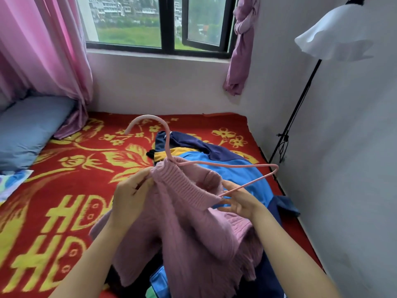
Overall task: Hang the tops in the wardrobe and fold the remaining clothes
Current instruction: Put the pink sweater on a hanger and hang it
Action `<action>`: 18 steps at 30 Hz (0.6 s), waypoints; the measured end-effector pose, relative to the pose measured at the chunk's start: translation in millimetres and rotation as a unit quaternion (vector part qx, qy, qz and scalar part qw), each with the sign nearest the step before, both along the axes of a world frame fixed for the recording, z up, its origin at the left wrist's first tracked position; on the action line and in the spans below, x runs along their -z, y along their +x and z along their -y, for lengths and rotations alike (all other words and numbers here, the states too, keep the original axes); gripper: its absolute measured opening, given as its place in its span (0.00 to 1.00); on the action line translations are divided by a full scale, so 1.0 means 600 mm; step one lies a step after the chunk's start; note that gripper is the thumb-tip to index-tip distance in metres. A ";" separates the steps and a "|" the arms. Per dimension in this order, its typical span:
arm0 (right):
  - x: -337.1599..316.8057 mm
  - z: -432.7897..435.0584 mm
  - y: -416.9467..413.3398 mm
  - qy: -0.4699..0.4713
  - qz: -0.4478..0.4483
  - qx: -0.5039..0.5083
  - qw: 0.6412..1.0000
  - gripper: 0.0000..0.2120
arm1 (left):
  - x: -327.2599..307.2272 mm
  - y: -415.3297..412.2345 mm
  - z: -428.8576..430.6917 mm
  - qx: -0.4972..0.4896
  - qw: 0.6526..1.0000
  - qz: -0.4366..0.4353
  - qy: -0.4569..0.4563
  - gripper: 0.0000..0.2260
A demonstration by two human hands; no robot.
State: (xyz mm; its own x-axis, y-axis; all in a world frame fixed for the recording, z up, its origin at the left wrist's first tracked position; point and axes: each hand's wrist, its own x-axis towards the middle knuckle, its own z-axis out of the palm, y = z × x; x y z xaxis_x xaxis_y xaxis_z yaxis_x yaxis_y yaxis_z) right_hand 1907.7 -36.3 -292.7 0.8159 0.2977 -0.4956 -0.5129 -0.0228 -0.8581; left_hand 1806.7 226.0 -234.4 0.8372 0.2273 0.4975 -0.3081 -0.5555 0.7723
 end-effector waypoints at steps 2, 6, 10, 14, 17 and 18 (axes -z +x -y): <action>-0.003 0.003 0.006 0.001 -0.009 -0.008 1.000 0.10 | 0.005 -0.001 -0.004 0.007 1.000 -0.003 -0.008 0.15; -0.012 -0.017 0.006 -0.074 0.015 0.031 0.997 0.11 | 0.017 -0.006 -0.011 -0.022 1.000 0.001 -0.008 0.13; -0.033 0.051 0.027 -0.118 0.068 0.329 0.934 0.14 | 0.030 -0.031 -0.031 -0.032 0.985 0.107 0.132 0.14; -0.072 0.138 0.037 -0.283 0.181 0.308 0.890 0.14 | 0.056 -0.053 -0.045 -0.064 0.932 0.102 0.343 0.18; -0.105 0.144 0.026 -0.369 0.235 0.225 0.871 0.12 | 0.052 -0.044 -0.036 -0.080 0.933 0.051 0.346 0.22; -0.117 0.137 0.023 -0.381 0.248 0.206 0.867 0.11 | 0.048 -0.035 -0.031 -0.087 0.941 0.041 0.326 0.22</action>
State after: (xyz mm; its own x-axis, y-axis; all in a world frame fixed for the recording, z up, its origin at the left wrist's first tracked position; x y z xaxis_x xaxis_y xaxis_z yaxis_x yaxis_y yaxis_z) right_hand 1921.5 -118.2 -222.7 0.9437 -0.3300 0.0216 -0.1853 -0.5820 -0.7918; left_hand 1785.8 244.6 -262.9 0.7683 -0.0171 0.6399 -0.2114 -0.9503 0.2285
